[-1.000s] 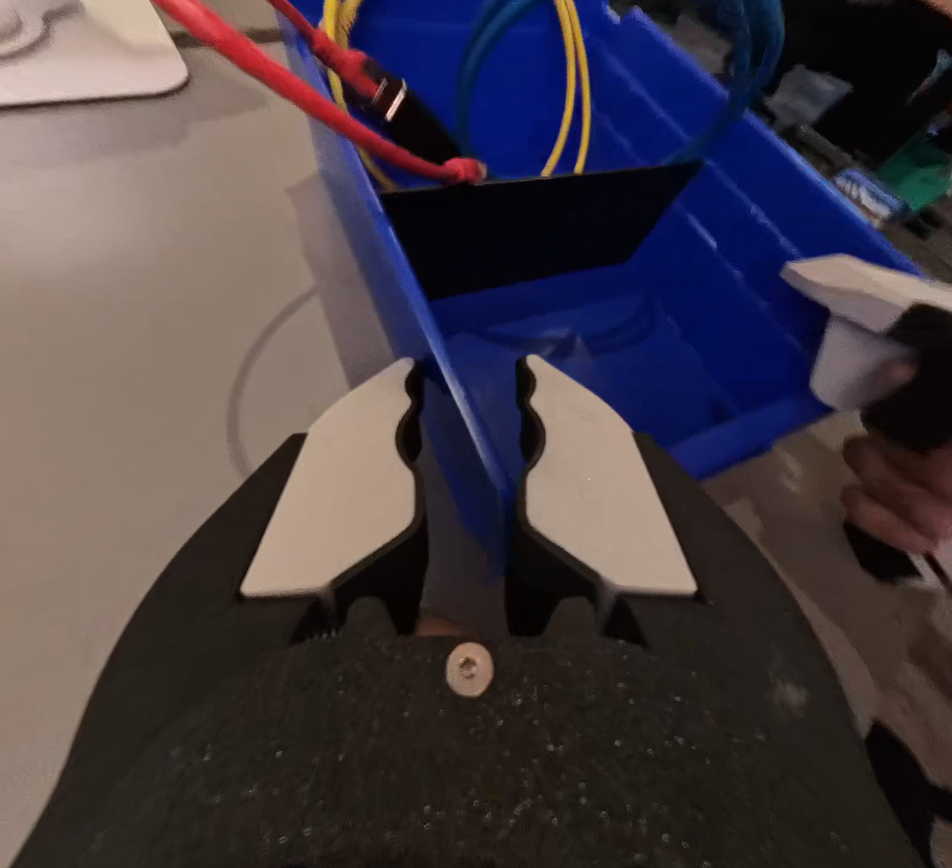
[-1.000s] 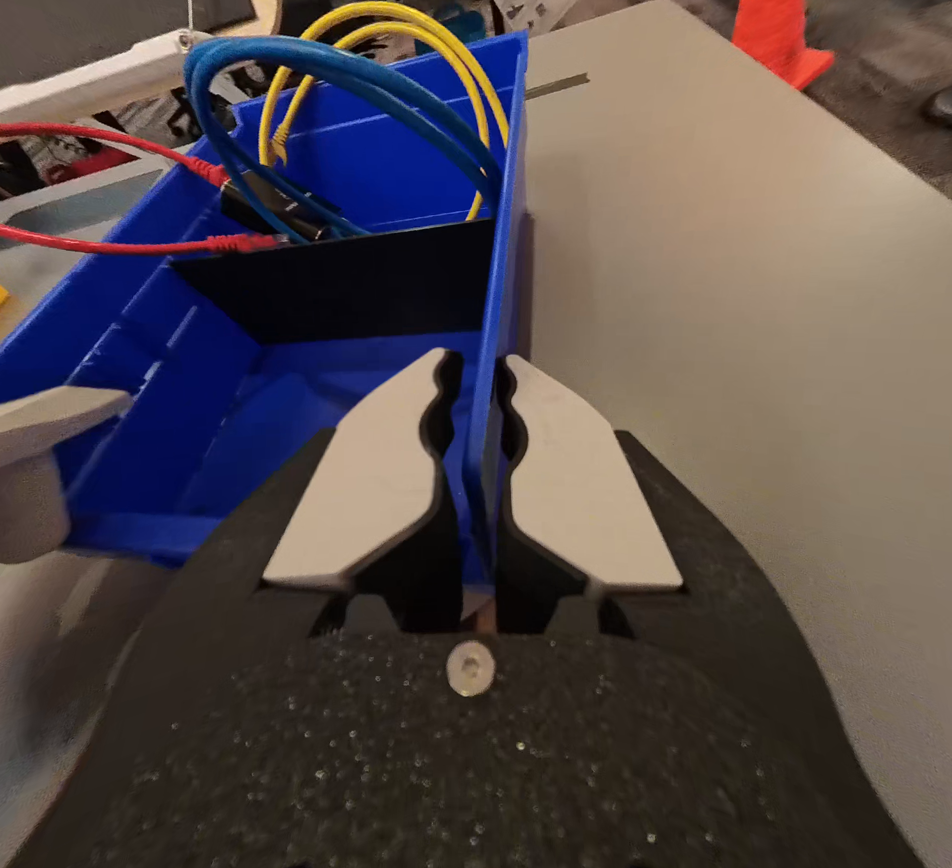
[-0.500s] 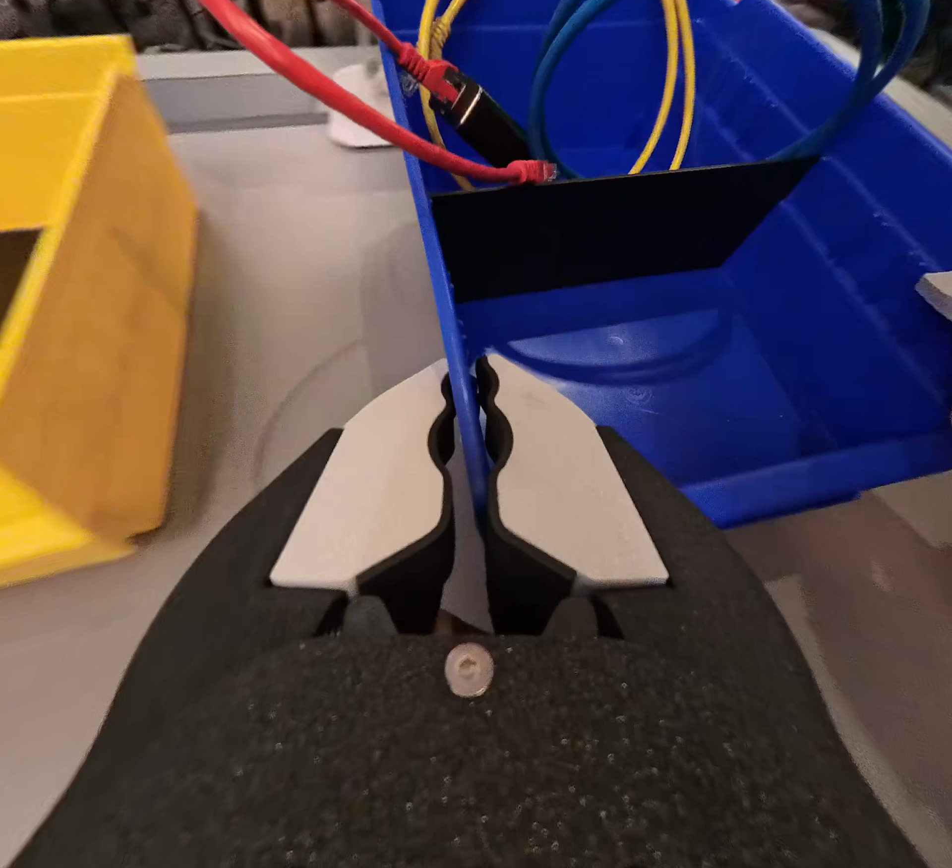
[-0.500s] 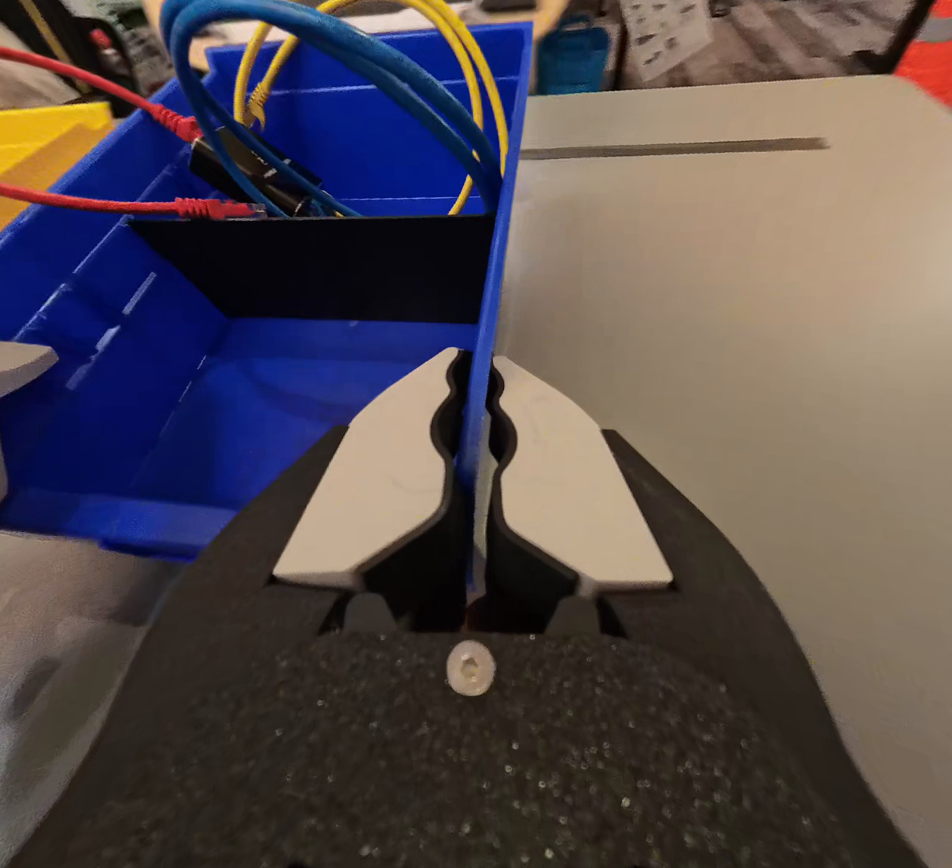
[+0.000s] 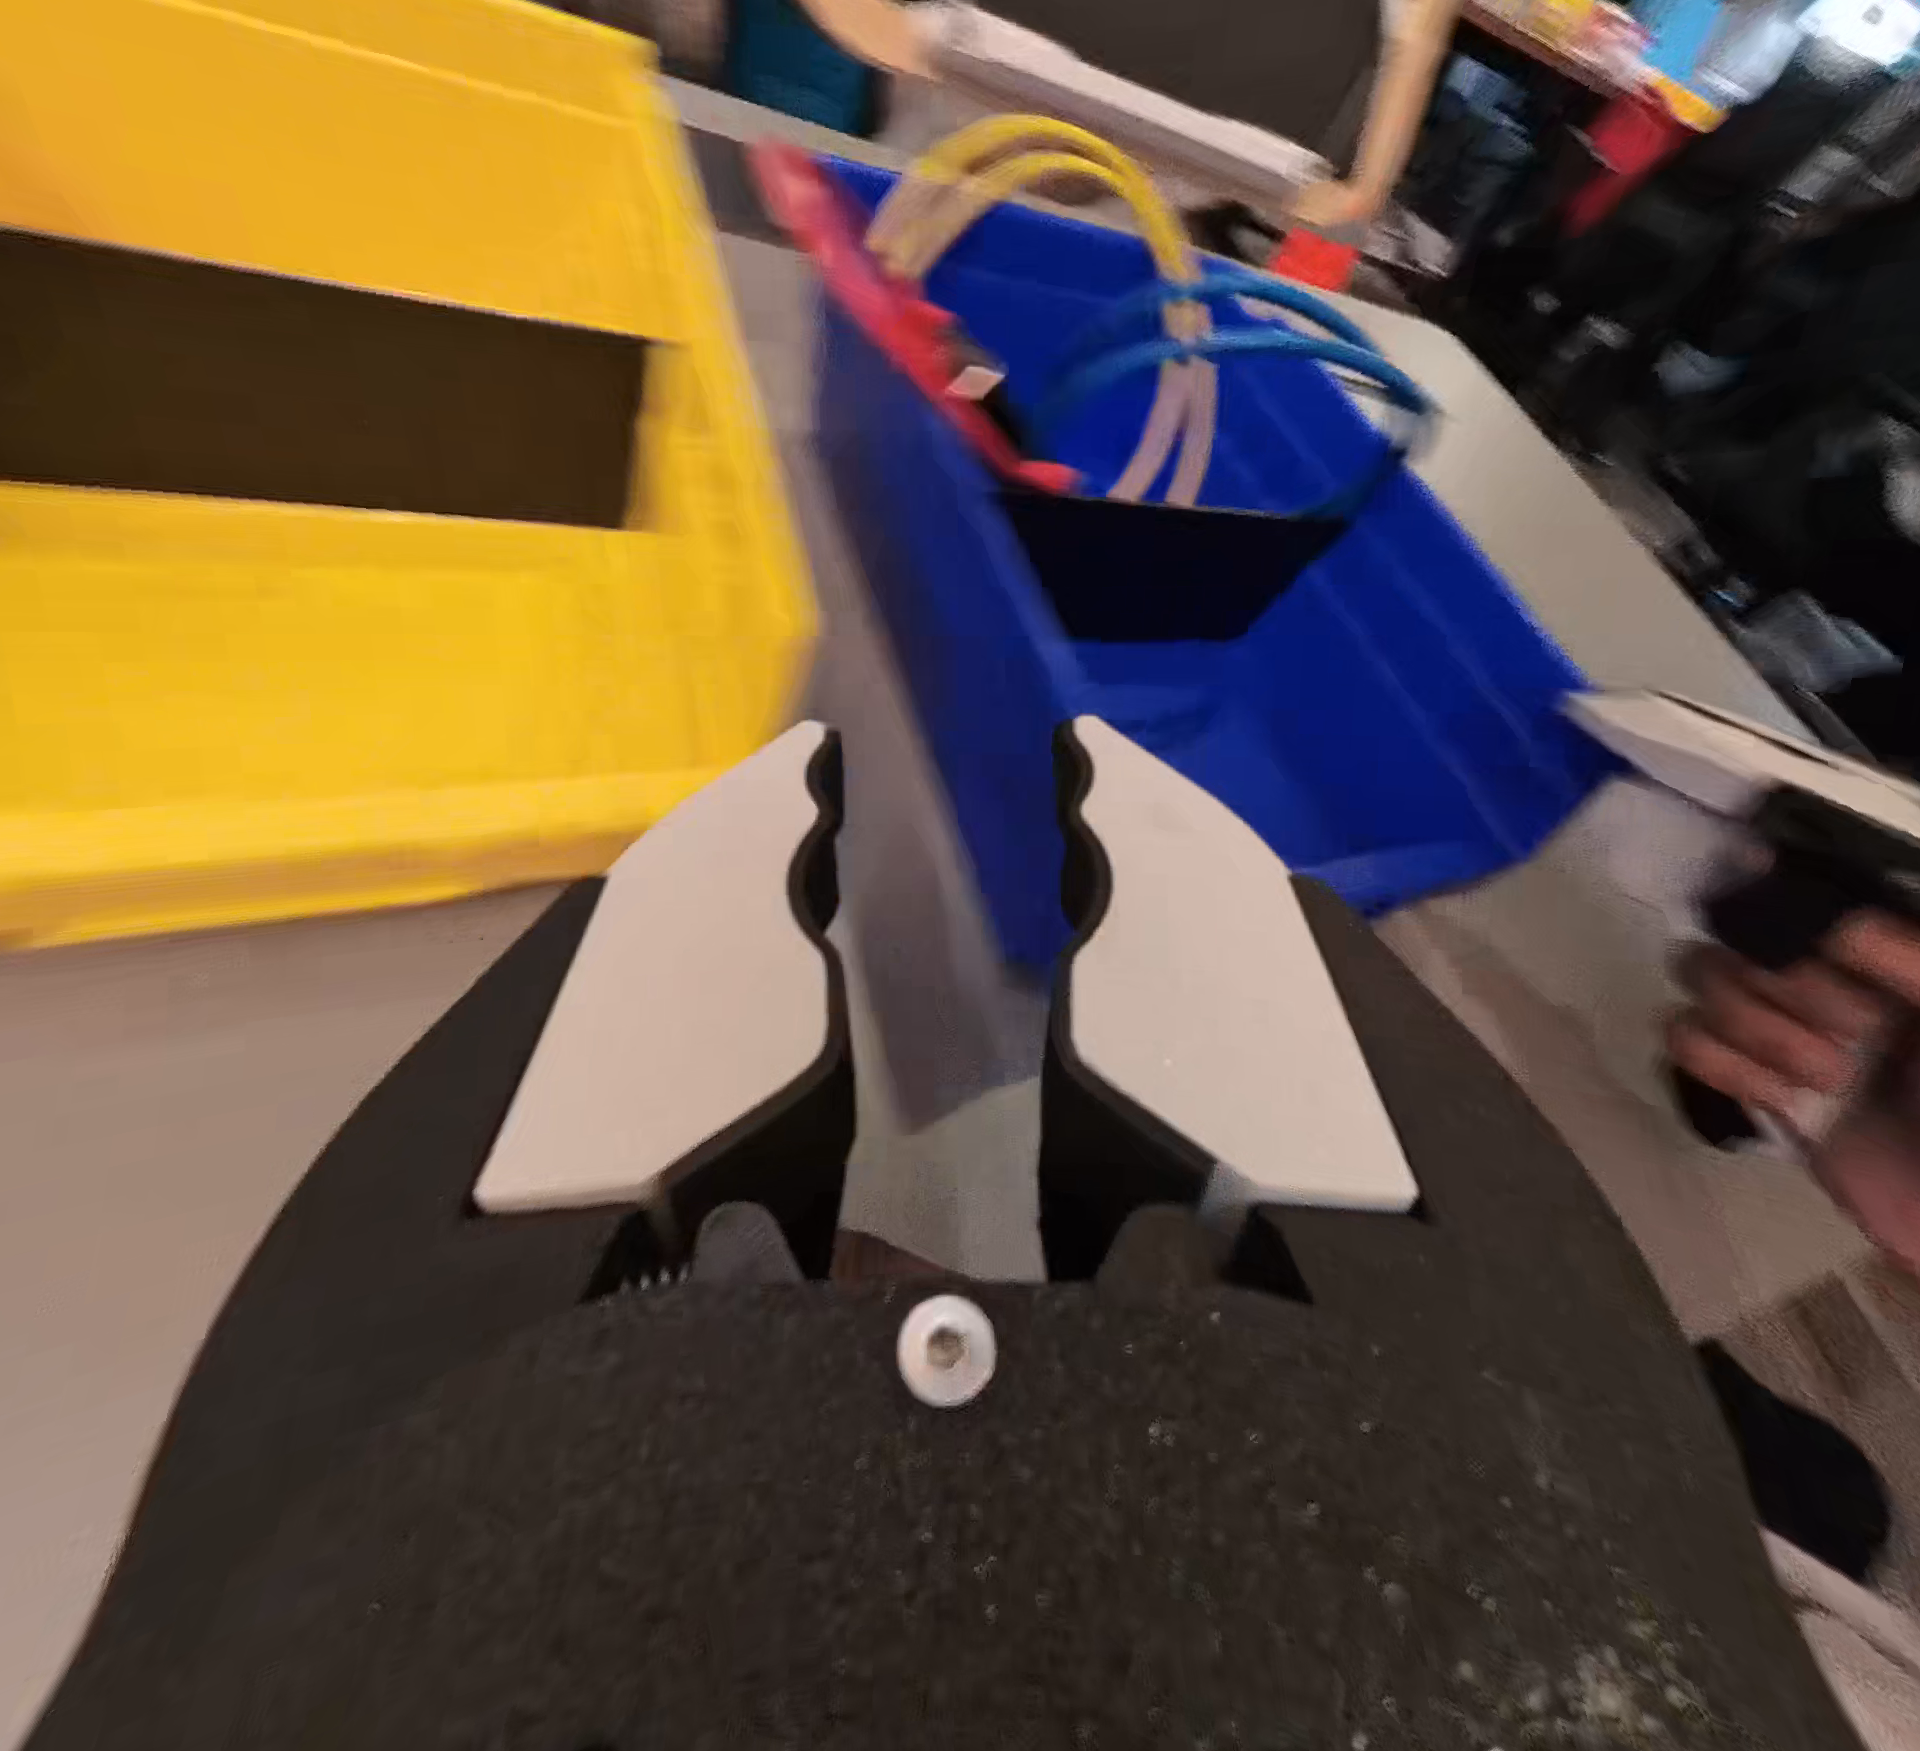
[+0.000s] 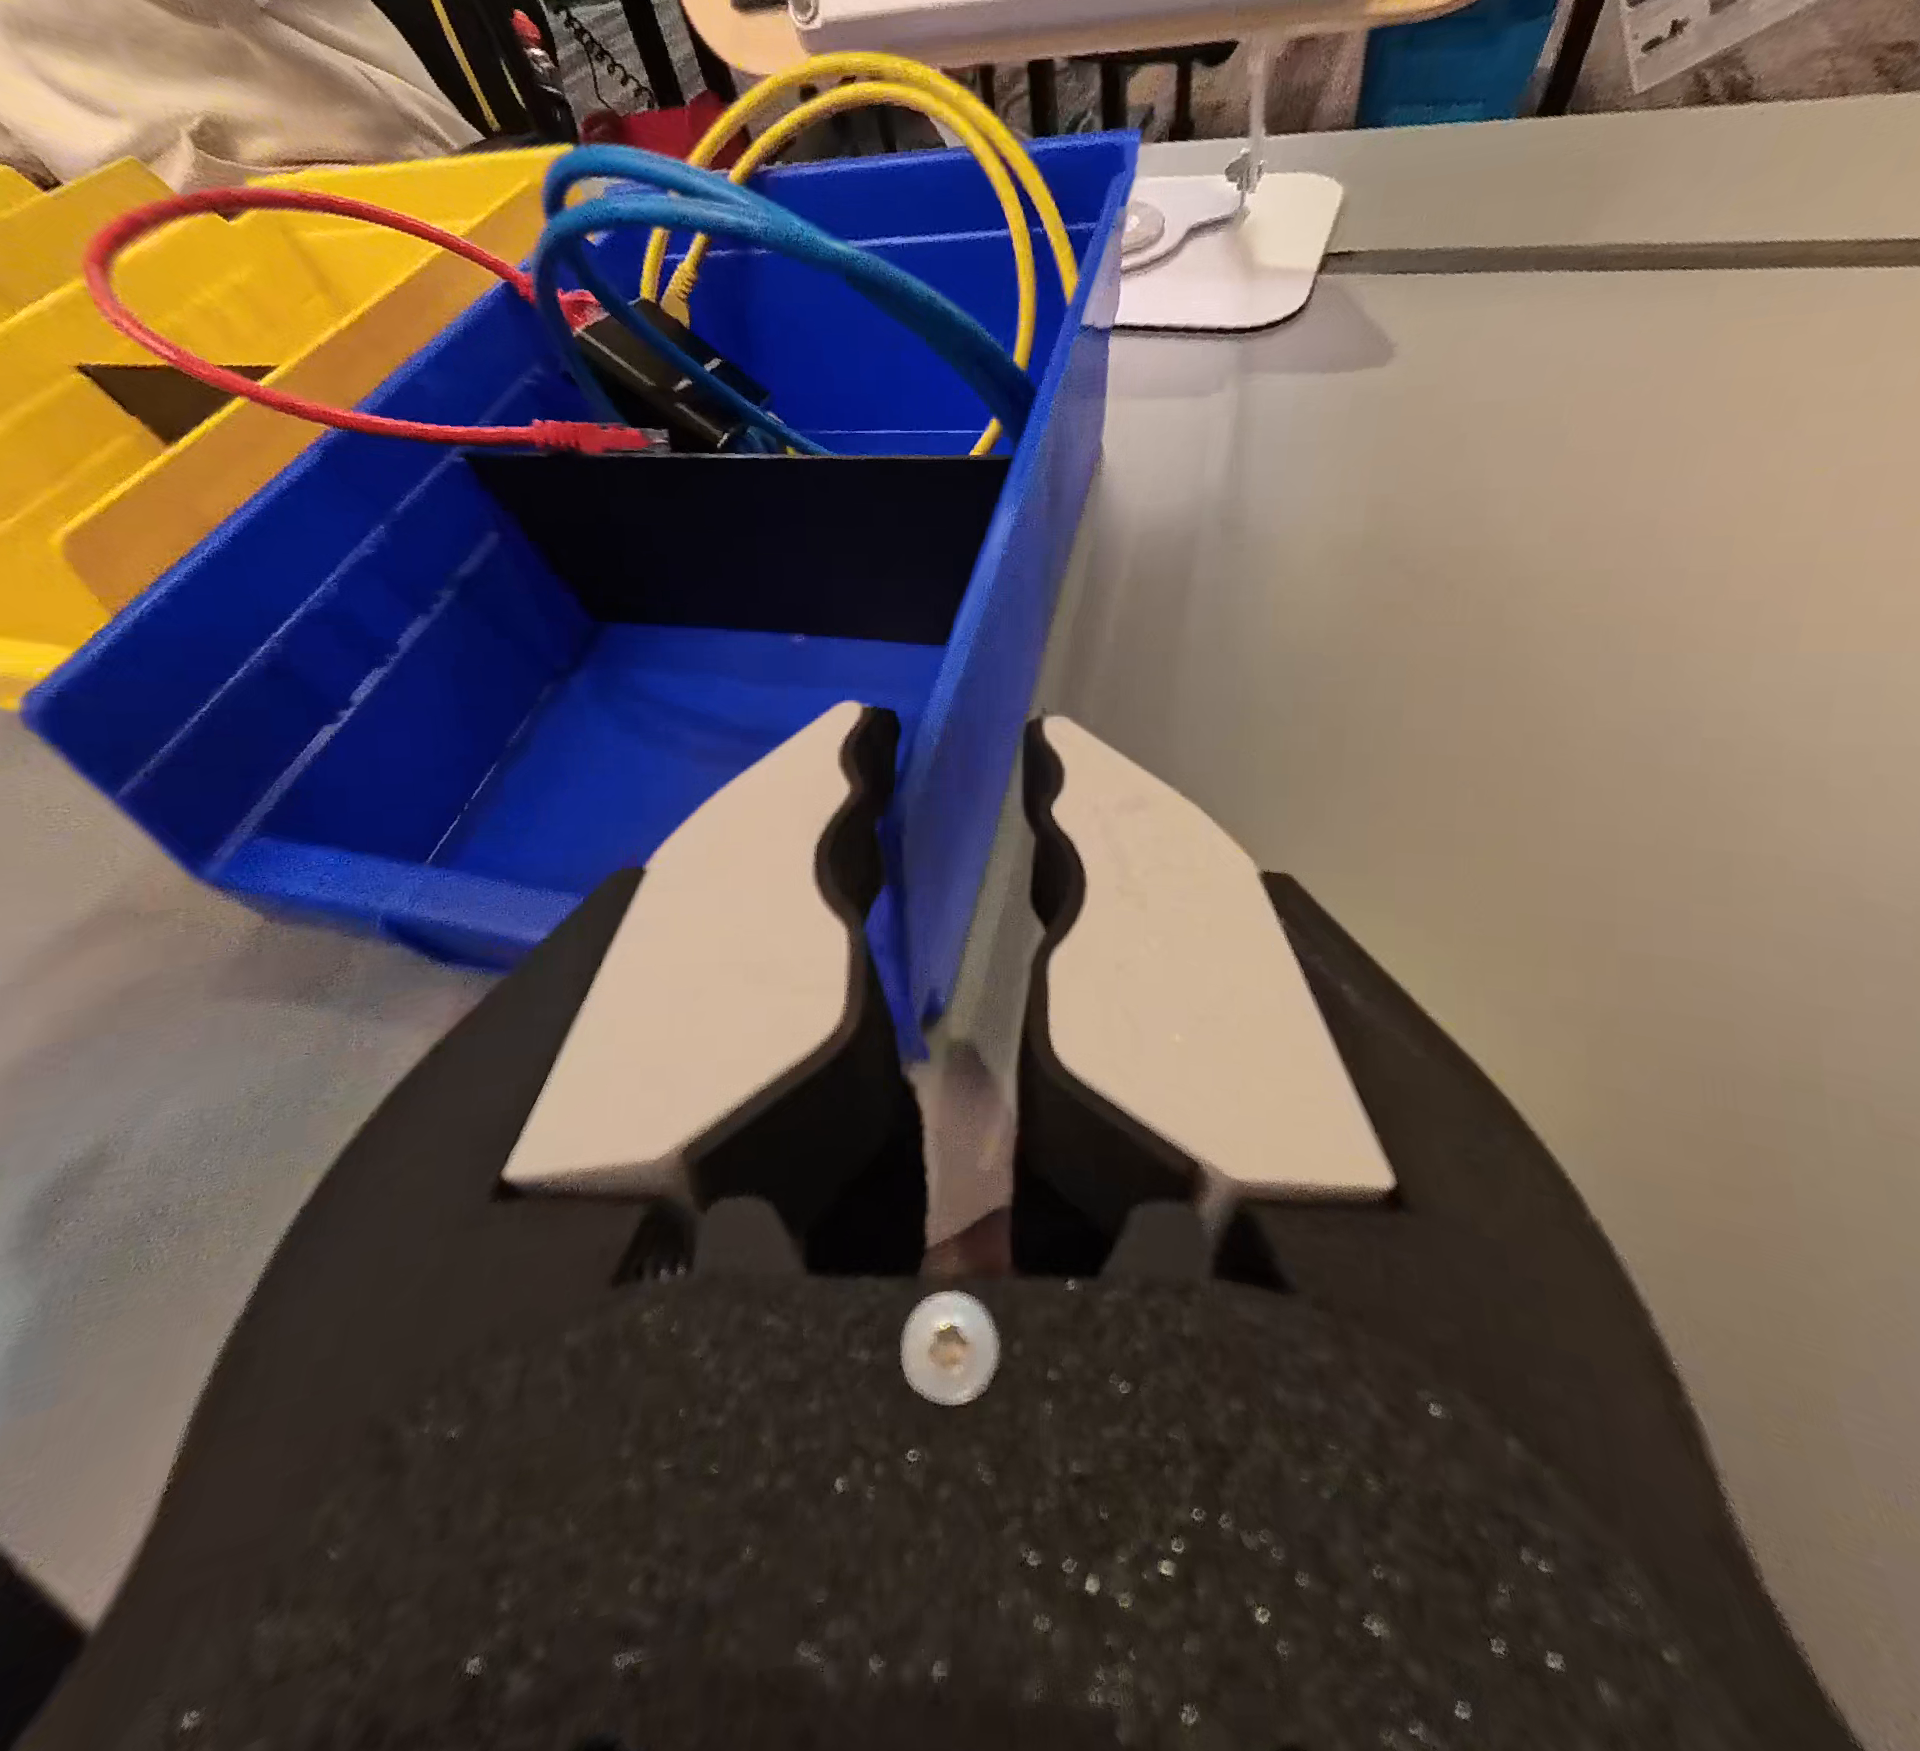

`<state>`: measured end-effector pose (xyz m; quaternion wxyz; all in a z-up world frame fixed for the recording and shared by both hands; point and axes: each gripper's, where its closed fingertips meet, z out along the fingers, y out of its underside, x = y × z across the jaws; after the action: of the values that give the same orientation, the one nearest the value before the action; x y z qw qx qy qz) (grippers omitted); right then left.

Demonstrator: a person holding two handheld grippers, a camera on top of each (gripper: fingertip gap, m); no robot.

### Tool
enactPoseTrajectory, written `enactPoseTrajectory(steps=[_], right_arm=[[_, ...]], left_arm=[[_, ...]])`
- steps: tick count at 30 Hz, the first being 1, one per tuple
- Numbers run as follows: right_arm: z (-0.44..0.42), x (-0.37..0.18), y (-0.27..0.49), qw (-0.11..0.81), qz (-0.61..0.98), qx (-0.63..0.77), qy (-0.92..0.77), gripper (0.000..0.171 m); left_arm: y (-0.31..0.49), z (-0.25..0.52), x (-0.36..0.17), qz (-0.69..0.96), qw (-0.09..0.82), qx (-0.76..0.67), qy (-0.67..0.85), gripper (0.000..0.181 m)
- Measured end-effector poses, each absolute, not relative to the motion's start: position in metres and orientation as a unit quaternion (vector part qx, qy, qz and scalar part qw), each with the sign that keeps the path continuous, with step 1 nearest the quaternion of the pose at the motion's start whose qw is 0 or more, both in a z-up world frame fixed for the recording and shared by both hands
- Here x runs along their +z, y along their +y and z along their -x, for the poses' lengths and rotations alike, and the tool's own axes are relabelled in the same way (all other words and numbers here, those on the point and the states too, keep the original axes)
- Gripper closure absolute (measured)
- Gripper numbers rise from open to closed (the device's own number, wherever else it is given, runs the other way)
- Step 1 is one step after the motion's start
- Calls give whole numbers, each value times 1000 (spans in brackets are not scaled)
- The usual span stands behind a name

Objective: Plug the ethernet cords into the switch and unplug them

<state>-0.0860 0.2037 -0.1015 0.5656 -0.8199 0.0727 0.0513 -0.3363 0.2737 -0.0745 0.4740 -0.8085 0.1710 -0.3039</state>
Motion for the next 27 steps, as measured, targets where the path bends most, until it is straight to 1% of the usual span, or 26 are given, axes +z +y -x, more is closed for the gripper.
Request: enactPoseTrajectory(steps=[3,4,5,8,10,12,13,15,16,20,24,27], right_arm=[[80,-93,181,571,819,22,48,143],[78,-90,175,572,819,3,44,146],[82,-86,173,579,814,-1,31,147],[117,-71,176,603,796,35,-24,148],[159,-67,180,607,783,100,-91,149],[210,-78,175,558,790,181,-175,146],[229,-84,172,536,793,206,-204,143],[257,-95,169,514,794,220,-238,140],[270,-101,167,507,793,223,-256,139],[303,-122,171,493,800,201,-276,138],[321,-123,192,498,819,206,-196,119],[332,-114,213,529,815,174,-161,110]], left_arm=[[308,440,-78,830,505,-203,121,135],[321,466,-83,835,507,-172,124,132],[334,485,-88,843,500,-146,134,128],[376,509,-102,853,483,-99,169,124],[397,501,-110,859,462,-137,172,125],[413,495,-115,859,456,-155,175,135],[418,496,-116,857,461,-142,181,145],[419,499,-119,857,462,-125,192,174],[416,500,-120,858,460,-130,188,178],[393,511,-120,858,469,-120,171,178],[350,531,-120,862,472,-105,149,178],[313,545,-120,865,476,-109,113,178]])
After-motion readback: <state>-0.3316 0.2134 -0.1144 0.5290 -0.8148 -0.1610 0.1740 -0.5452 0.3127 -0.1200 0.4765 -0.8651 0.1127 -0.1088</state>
